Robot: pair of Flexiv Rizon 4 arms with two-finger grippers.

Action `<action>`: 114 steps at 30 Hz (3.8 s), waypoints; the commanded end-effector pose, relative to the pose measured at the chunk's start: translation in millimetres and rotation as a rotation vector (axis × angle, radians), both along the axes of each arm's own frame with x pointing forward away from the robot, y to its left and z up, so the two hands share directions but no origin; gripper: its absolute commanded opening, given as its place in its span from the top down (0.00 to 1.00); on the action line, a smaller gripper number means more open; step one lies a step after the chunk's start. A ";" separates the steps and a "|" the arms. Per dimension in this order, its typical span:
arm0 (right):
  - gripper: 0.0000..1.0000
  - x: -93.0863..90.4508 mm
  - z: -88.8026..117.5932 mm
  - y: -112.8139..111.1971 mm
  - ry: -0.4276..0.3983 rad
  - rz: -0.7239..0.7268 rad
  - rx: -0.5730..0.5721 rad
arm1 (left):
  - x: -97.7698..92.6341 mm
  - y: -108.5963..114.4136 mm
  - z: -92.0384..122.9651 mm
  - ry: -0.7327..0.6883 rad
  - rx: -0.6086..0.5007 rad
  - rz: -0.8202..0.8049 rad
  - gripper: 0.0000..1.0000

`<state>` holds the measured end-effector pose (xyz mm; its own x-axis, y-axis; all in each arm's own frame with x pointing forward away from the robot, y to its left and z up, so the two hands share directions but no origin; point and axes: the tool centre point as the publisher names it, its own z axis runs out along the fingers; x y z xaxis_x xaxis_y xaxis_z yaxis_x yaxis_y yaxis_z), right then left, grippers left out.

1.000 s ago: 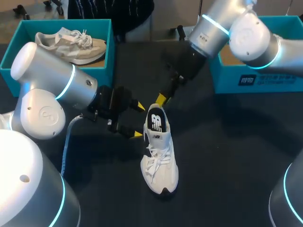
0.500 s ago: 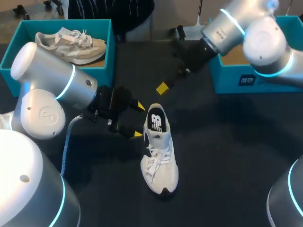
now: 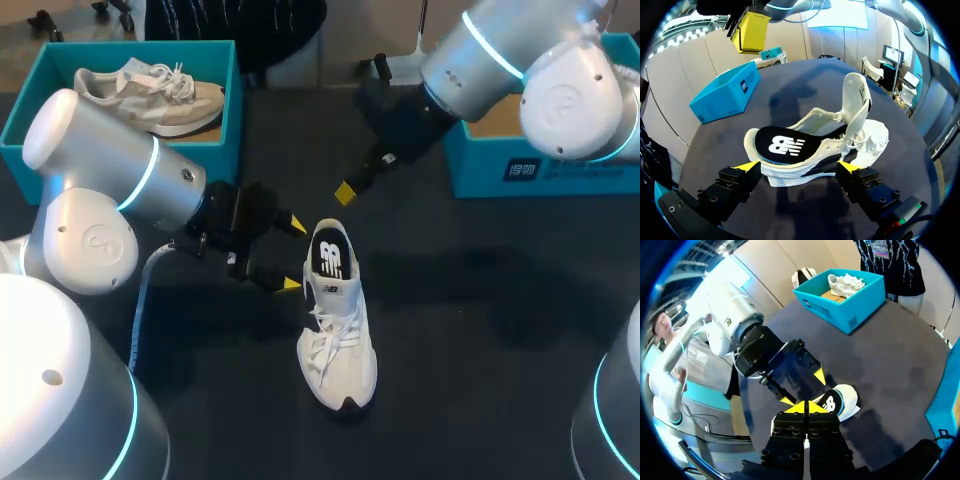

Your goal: Take the shoe out of the shoebox, open the shoe tongue, remove and reinsert the insole, then place the shoe into the shoebox

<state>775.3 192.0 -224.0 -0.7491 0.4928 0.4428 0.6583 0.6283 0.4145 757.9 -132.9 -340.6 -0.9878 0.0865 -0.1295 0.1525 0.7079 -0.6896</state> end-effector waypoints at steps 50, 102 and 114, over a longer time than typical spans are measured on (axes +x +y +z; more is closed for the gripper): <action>1.00 -46.7 -63.5 7.1 0.043 -0.578 -0.457 | 49.2 132.5 80.5 -0.130 -0.019 -0.086 0.00; 1.00 -34.5 -167.6 20.1 0.052 -0.793 -0.544 | 85.3 169.8 96.6 -0.155 0.003 0.021 0.00; 1.00 -22.6 -128.8 9.4 -0.058 -0.825 -0.548 | 85.3 169.8 96.6 -0.155 0.003 0.021 0.00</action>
<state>753.6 203.9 -361.2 -0.0918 0.9954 -0.0269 0.9662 0.0956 0.2392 843.7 36.7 -244.2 -0.9576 0.0655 -0.2807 0.2419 0.7120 -0.6592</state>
